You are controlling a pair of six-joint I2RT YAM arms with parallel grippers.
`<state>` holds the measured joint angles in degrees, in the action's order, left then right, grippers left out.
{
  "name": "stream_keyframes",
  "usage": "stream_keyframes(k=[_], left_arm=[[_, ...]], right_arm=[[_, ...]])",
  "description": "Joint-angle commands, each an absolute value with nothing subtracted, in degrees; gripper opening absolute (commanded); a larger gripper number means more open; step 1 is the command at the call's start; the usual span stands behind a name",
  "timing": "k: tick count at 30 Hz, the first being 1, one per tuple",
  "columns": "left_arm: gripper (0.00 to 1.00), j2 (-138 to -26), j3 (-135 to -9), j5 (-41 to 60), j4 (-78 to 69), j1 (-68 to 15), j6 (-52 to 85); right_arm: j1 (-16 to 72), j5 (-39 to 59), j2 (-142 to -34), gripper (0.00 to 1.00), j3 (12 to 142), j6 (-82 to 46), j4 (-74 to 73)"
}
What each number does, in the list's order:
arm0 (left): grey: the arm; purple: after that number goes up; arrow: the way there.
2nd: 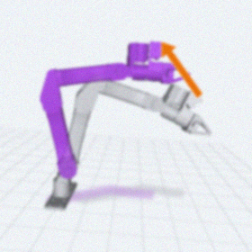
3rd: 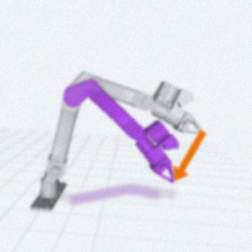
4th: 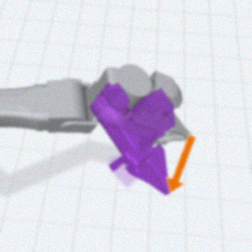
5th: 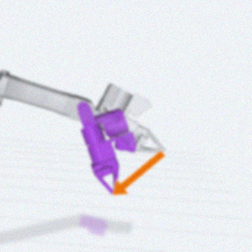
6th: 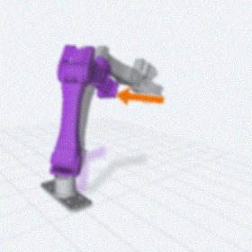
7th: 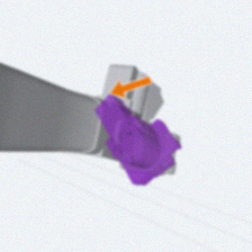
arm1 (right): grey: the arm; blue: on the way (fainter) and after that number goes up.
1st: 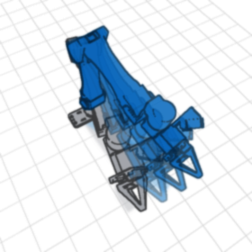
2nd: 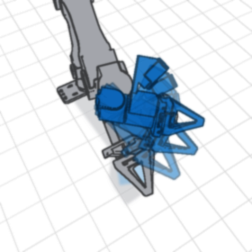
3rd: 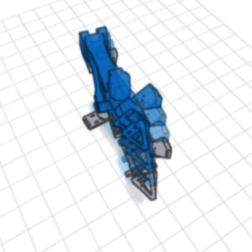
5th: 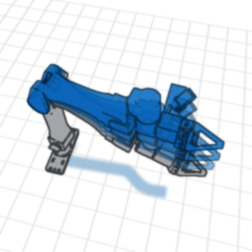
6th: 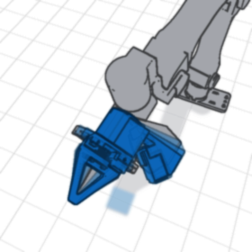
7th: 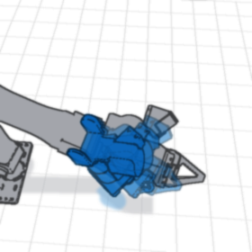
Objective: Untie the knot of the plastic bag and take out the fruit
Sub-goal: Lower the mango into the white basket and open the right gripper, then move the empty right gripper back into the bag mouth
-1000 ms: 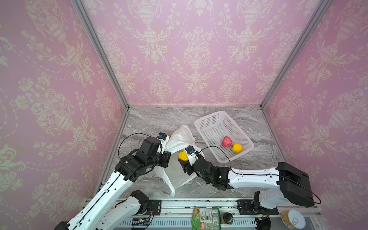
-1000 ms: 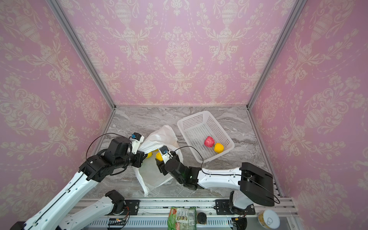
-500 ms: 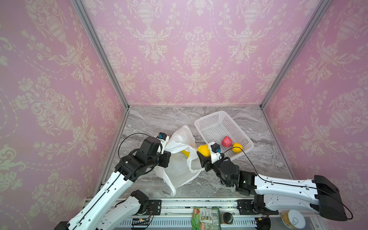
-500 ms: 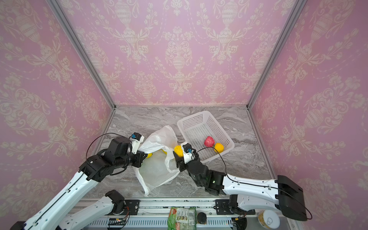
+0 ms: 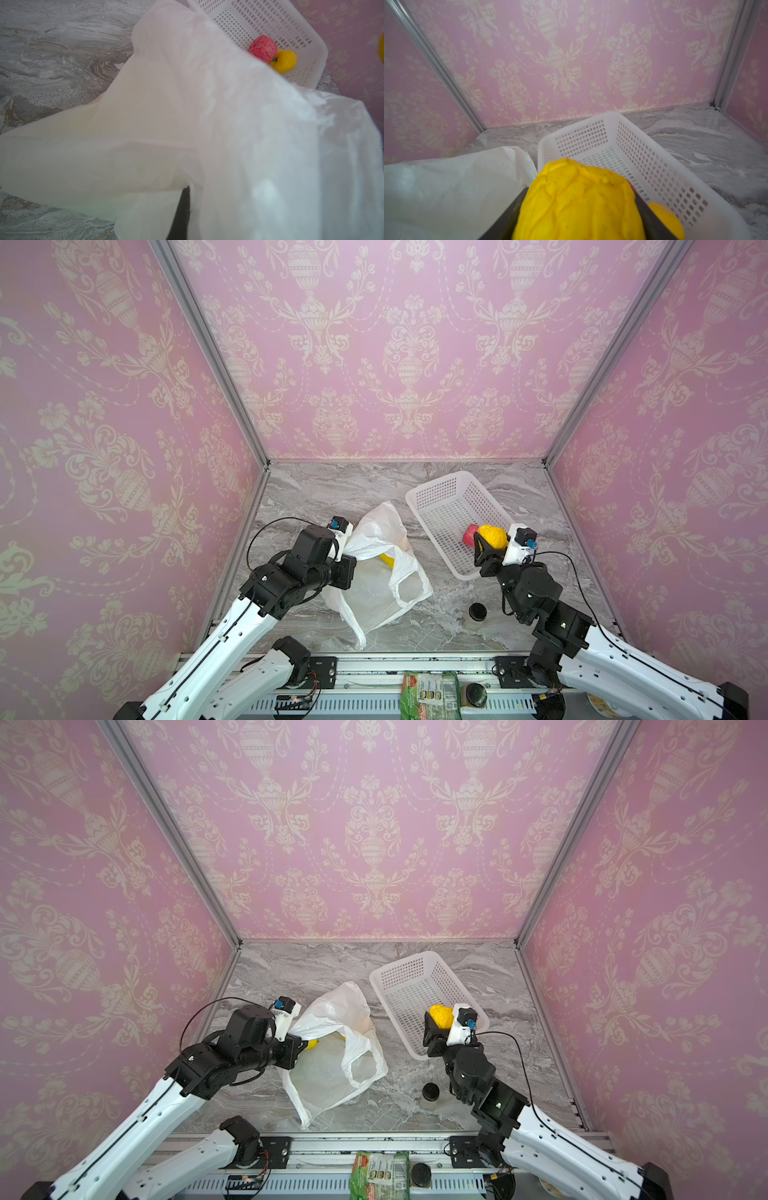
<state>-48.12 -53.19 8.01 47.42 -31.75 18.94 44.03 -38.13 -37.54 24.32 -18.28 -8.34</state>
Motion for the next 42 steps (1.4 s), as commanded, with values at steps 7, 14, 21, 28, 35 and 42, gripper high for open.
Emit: stream_keyframes(k=[7,14,21,28,35,42], left_arm=[[0.0,-48.52,-52.9,6.67,48.03,-32.17,19.69],[0.0,-48.16,-52.9,6.83,47.95,-32.17,19.71],[0.0,-48.13,-52.9,7.01,47.95,-32.17,19.62],[0.0,-48.1,-52.91,6.83,47.92,-32.17,19.71],[0.0,-48.25,-52.9,6.75,48.0,-32.14,19.7],[0.0,-48.12,-52.87,6.61,48.07,-32.07,19.73]], right_arm=[[29.71,-21.3,-56.92,0.41,33.48,-26.18,1.24],[28.58,-17.4,-70.66,0.44,40.16,-25.16,1.14],[28.22,-12.41,-85.29,0.48,49.33,-24.35,4.28],[28.18,-10.39,-96.04,0.52,53.61,-25.44,4.72],[28.0,-10.37,-97.14,0.65,53.35,-25.88,3.6],[27.9,-11.15,-90.08,0.98,48.46,-26.28,0.7]])
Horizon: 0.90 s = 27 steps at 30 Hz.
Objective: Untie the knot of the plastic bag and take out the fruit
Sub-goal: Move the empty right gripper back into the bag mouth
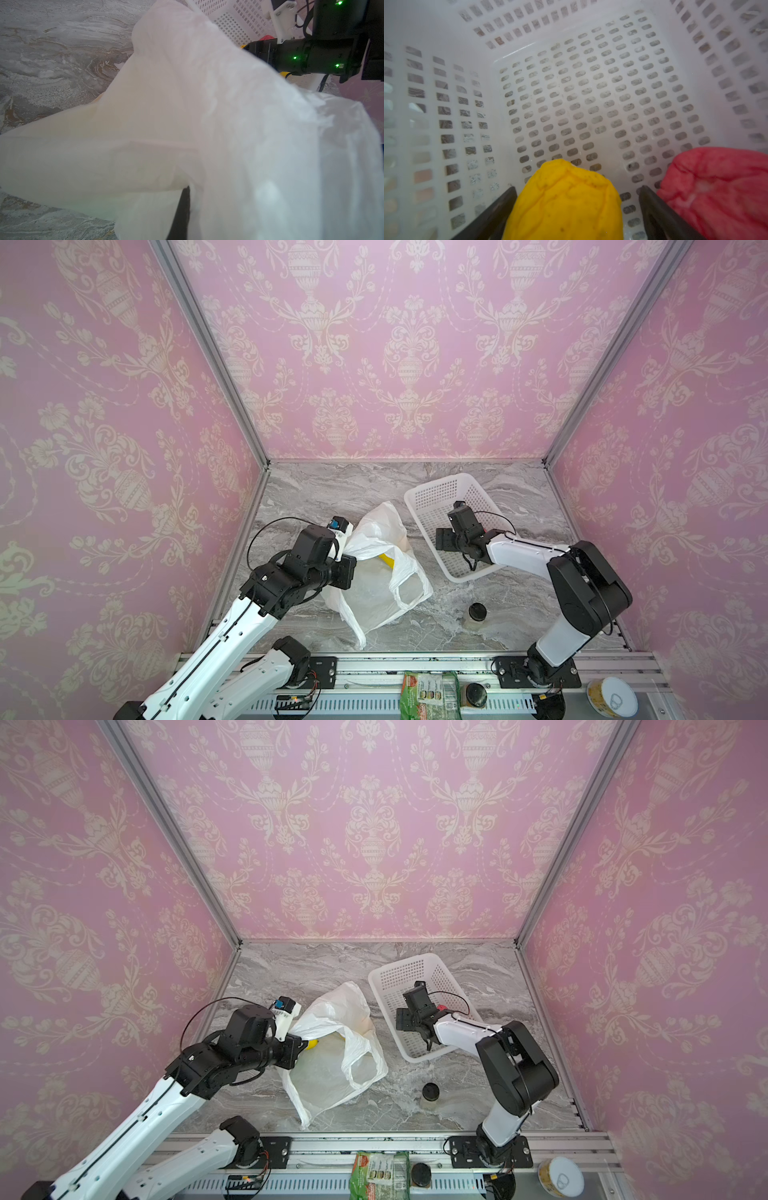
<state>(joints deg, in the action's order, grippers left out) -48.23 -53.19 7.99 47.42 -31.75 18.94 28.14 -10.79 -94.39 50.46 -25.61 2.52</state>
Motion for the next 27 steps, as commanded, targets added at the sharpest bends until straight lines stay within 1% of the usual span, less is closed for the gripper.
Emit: stream_keyframes(k=[1,7,11,13,15,18,20,22,24,27], left_arm=[[0.0,-48.16,-52.9,6.59,48.08,-32.15,19.73],[0.0,-48.08,-52.86,6.42,48.12,-32.09,19.69],[0.0,-47.77,-52.89,6.23,48.07,-32.17,19.8],[0.0,-47.81,-52.85,6.33,48.08,-32.11,19.69],[0.0,-47.73,-52.88,6.42,48.07,-32.14,19.69],[0.0,-47.55,-52.85,6.59,47.94,-32.17,19.75],[0.0,-47.7,-52.83,6.46,47.99,-32.12,19.73],[0.0,-47.73,-52.89,6.5,48.02,-32.15,19.69],[0.0,-47.72,-52.91,6.67,47.99,-32.17,19.69],[0.0,-47.81,-52.9,6.6,47.98,-32.17,19.69]], right_arm=[[27.99,-11.15,-88.23,0.99,47.49,-26.28,0.38],[28.3,-11.15,-75.85,1.0,41.39,-26.41,-0.89],[31.33,-12.89,-65.17,1.0,37.72,-25.51,-0.97],[35.83,-15.69,-59.27,0.99,36.7,-23.51,-0.57],[40.91,-18.65,-54.45,0.96,36.45,-20.93,-0.13],[48.75,-19.83,-49.33,0.87,36.21,-17.33,-1.54],[53.96,-18.53,-48.35,0.79,36.62,-14.97,-2.94],[60.42,-18.39,-48.94,0.74,37.4,-12.16,-4.59],[66.88,-19.41,-50.87,0.7,37.77,-9.35,-7.86],[73.86,-20.37,-56.51,0.65,38.67,-7.42,-13.59]])
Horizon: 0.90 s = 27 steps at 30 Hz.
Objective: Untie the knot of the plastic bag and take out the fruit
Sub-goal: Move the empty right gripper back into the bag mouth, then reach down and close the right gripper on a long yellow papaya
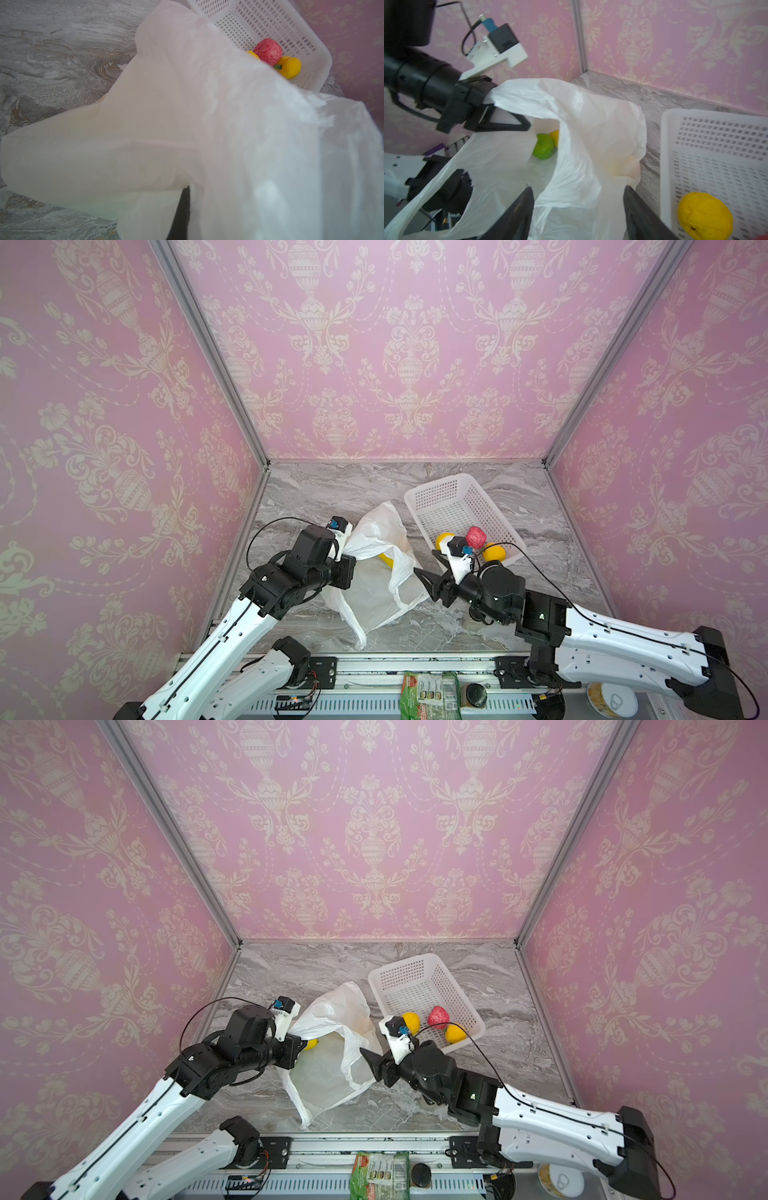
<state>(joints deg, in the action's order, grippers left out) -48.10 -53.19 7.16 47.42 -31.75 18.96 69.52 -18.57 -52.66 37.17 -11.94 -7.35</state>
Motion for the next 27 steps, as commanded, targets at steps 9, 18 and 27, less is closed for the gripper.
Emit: stream_keyframes(k=[9,18,27], left_arm=[[0.0,-48.58,-52.89,6.46,48.07,-32.08,19.69],[0.0,-48.52,-52.86,6.66,48.07,-31.89,19.69],[0.0,-47.95,-52.65,10.27,47.09,-28.74,19.29]], right_arm=[[77.61,-16.43,-78.43,0.48,47.94,-12.83,-16.16],[78.7,-34.15,-88.6,0.41,53.71,-16.24,-11.61],[78.92,-27.61,-95.39,0.38,51.97,-18.66,-16.29]])
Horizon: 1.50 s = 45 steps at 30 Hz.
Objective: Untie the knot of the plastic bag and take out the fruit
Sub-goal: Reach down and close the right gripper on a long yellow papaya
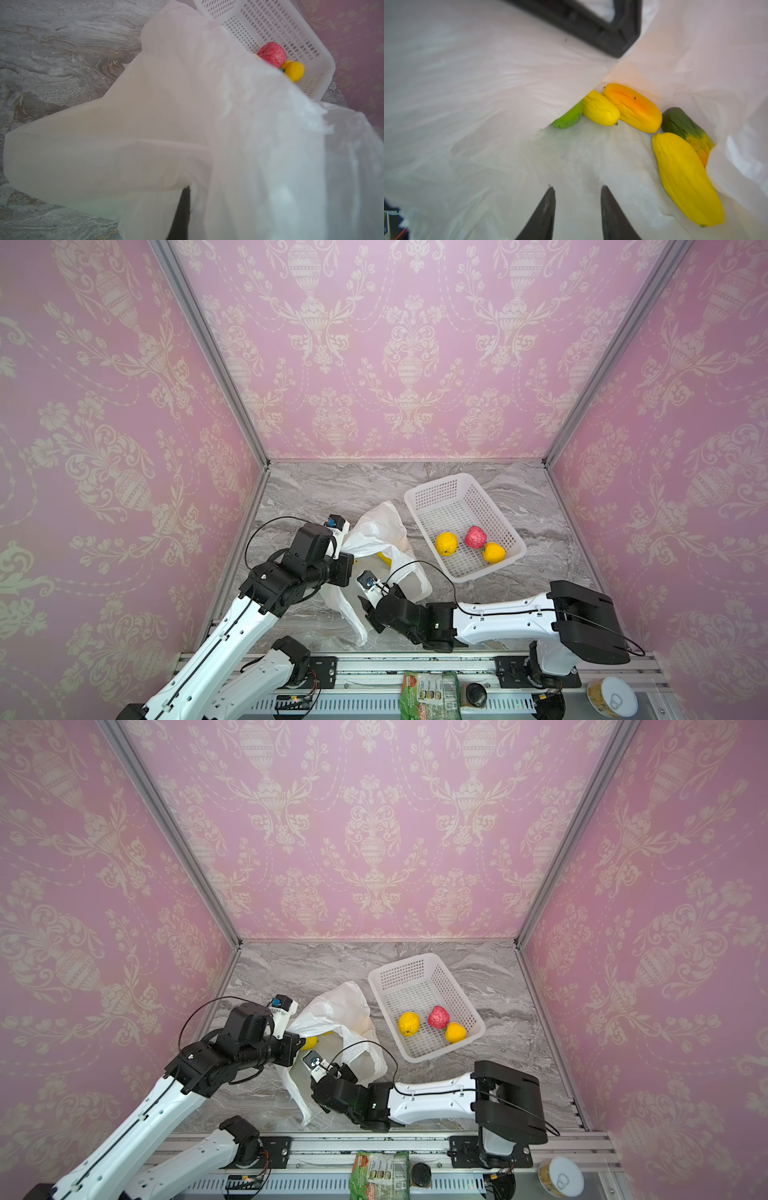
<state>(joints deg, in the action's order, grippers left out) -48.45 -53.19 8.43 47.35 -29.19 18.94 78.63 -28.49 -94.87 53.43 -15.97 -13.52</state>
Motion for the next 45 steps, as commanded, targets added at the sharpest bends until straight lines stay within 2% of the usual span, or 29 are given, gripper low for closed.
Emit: stream_keyframes(k=[1,8,16,24,33,38,45], left_arm=[[0.0,-47.62,-52.56,10.45,46.95,-28.74,19.25],[0.0,-47.21,-52.39,11.68,46.71,-28.83,19.25],[0.0,-46.66,-52.36,12.22,46.48,-31.21,19.2],[0.0,-45.72,-52.12,13.0,46.05,-31.55,19.09],[0.0,-46.63,-52.09,13.97,45.87,-31.55,18.9],[0.0,-47.07,-52.17,14.06,45.96,-31.55,18.9],[0.0,-46.55,-52.05,13.89,45.88,-31.5,18.9]], right_arm=[[78.84,-28.16,-95.71,0.38,52.13,-19.13,-15.88],[78.84,-29.12,-102.33,0.39,59.45,-19.5,-9.69],[76.86,-34.25,-111.53,0.43,69.08,-20.84,-2.17],[71.99,-37.22,-114.52,0.77,71.12,-18.98,-0.74],[68.88,-42.4,-117.04,0.94,74.68,-15.59,2.97],[67.9,-47.13,-118.27,0.95,76.37,-13.94,5.77],[64.95,-46.96,-119.0,0.87,75.19,-15.58,9.18]])
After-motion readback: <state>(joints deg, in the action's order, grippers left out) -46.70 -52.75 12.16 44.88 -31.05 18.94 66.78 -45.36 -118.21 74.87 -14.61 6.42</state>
